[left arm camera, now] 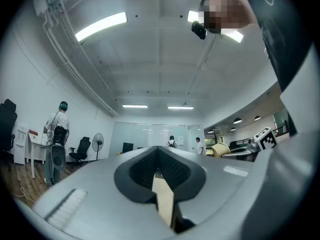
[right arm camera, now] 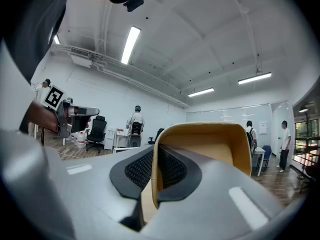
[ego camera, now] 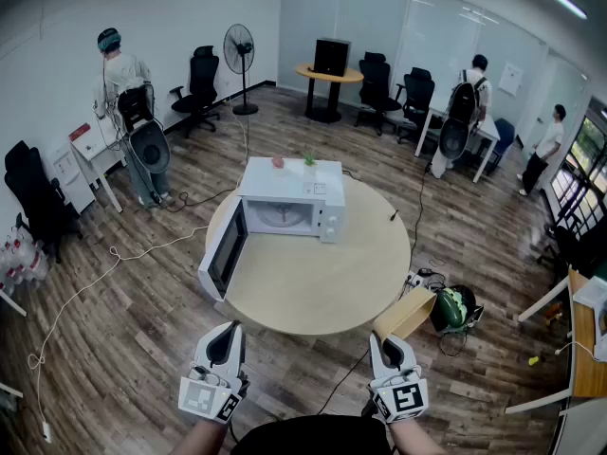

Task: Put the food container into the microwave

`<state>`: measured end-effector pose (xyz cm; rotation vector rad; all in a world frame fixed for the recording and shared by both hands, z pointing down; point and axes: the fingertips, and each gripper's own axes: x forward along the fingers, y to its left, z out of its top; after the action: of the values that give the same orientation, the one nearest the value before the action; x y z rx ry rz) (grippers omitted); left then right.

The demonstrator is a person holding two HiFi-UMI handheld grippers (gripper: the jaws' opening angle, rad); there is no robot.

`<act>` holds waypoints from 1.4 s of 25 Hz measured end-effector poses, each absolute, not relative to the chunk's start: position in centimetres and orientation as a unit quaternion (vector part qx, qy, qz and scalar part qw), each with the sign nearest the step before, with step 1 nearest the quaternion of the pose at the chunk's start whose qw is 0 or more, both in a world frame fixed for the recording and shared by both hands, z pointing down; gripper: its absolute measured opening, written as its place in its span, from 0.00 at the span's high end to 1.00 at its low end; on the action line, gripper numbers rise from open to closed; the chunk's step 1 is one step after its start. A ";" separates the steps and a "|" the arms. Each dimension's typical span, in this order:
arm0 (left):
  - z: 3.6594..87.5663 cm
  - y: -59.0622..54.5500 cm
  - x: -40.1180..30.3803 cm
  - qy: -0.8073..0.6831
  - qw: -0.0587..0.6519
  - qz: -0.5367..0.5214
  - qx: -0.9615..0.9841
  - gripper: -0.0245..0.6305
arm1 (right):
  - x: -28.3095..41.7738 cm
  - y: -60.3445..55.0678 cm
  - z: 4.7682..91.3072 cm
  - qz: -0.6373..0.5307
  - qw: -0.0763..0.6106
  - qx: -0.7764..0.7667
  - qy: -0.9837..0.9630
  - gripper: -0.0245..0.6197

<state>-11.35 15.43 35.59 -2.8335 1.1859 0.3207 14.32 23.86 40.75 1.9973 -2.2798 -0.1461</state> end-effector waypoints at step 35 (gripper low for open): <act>36.2 15.7 -3.5 0.440 0.049 0.080 -0.893 0.96 | 20.7 20.8 42.3 -0.038 0.022 0.584 -0.810 0.94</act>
<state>-3.46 15.68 36.25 -2.7199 1.3419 0.2425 20.74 20.81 42.35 1.8101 -2.5101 -0.1166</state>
